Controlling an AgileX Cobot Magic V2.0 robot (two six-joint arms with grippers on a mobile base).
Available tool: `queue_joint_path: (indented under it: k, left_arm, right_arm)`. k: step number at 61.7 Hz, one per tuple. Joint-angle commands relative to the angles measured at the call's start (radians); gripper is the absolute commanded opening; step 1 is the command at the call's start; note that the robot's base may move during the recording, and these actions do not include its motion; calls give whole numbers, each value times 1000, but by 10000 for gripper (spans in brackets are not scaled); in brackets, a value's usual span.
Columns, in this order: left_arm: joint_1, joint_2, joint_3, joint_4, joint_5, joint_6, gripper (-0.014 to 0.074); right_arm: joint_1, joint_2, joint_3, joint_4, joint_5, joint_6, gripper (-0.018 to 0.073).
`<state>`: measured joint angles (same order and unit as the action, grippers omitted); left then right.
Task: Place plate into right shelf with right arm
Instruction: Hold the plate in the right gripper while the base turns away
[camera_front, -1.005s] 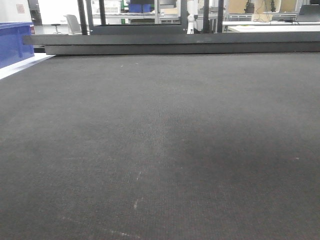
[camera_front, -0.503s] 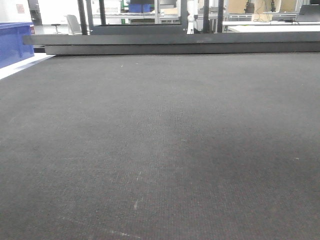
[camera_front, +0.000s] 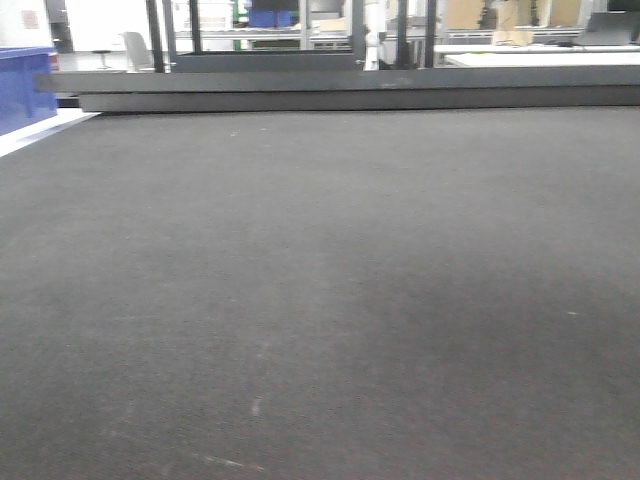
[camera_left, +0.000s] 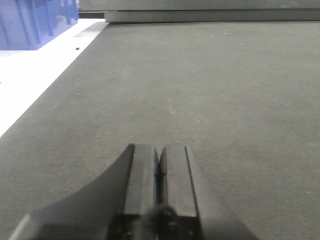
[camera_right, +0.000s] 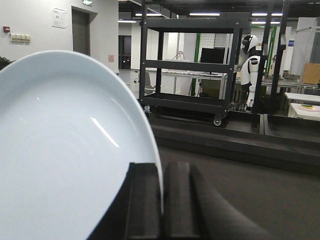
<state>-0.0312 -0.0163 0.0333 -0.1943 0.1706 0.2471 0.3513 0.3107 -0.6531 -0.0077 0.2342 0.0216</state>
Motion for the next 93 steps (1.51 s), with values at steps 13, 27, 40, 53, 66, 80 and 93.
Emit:
queue_joint_path:
  k: [13, 27, 40, 53, 66, 80, 93]
  left_arm:
    - [-3, -11, 8, -8, -83, -3, -47]
    - [-3, -11, 8, -8, -83, -3, -47]
    - [-3, -11, 8, -8, -83, -3, -47]
    - [-3, -11, 8, -8, -83, -3, -47]
    - [-3, -11, 8, -8, -83, -3, -47]
    - [-3, -11, 8, -8, -83, -3, -47]
    - [-3, -11, 8, -8, -83, -3, -47]
  right_arm:
    - [1, 11, -31, -10, -107, -4, 29]
    - [1, 11, -31, -10, -107, -4, 29]
    - [1, 11, -31, -10, -107, -4, 29]
    - [1, 11, -31, -10, -107, -4, 29]
    - [1, 11, -31, -10, -107, -4, 29]
    - [1, 11, -31, -10, -107, -4, 29]
    - [1, 11, -31, -10, -107, -4, 29]
